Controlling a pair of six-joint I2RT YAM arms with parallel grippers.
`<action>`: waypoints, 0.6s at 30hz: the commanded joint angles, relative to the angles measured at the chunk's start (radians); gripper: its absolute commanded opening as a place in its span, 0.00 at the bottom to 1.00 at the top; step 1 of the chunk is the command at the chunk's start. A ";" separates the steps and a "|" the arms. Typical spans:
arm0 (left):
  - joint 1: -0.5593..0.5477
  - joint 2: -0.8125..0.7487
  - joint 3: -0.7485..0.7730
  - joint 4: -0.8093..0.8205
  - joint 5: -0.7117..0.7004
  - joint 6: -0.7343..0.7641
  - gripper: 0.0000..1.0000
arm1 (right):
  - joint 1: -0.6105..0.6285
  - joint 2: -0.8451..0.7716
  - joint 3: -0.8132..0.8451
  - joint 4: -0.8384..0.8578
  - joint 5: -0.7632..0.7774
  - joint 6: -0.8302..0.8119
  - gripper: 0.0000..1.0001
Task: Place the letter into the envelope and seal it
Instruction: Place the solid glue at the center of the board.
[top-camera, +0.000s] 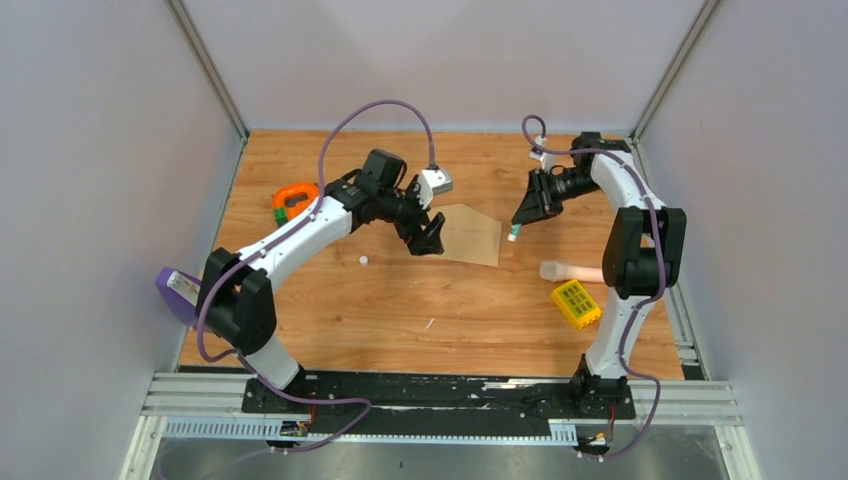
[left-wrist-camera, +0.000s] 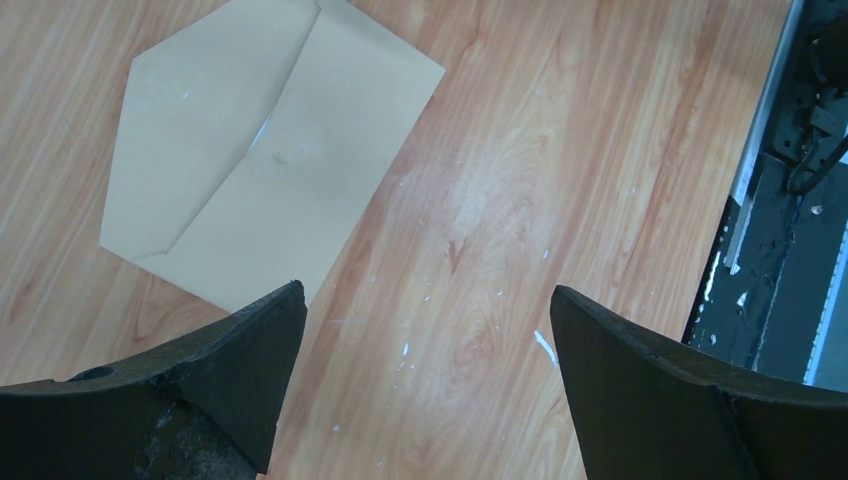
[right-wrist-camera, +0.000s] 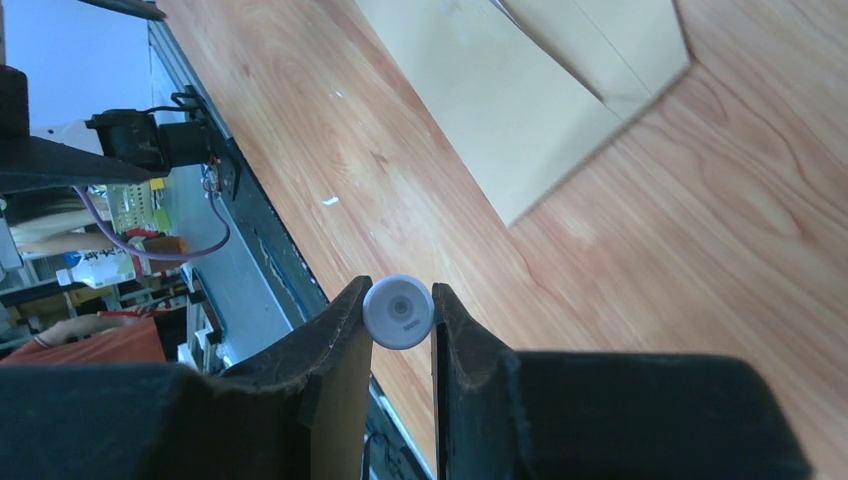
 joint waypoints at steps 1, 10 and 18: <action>0.003 -0.049 -0.018 0.043 -0.041 -0.010 0.99 | -0.047 0.048 0.083 -0.163 0.091 -0.062 0.00; -0.002 0.004 -0.007 0.091 -0.355 -0.045 0.99 | -0.060 0.203 0.198 -0.248 0.310 -0.089 0.00; -0.006 0.057 0.008 0.090 -0.522 -0.048 0.98 | -0.045 0.313 0.279 -0.267 0.388 -0.078 0.05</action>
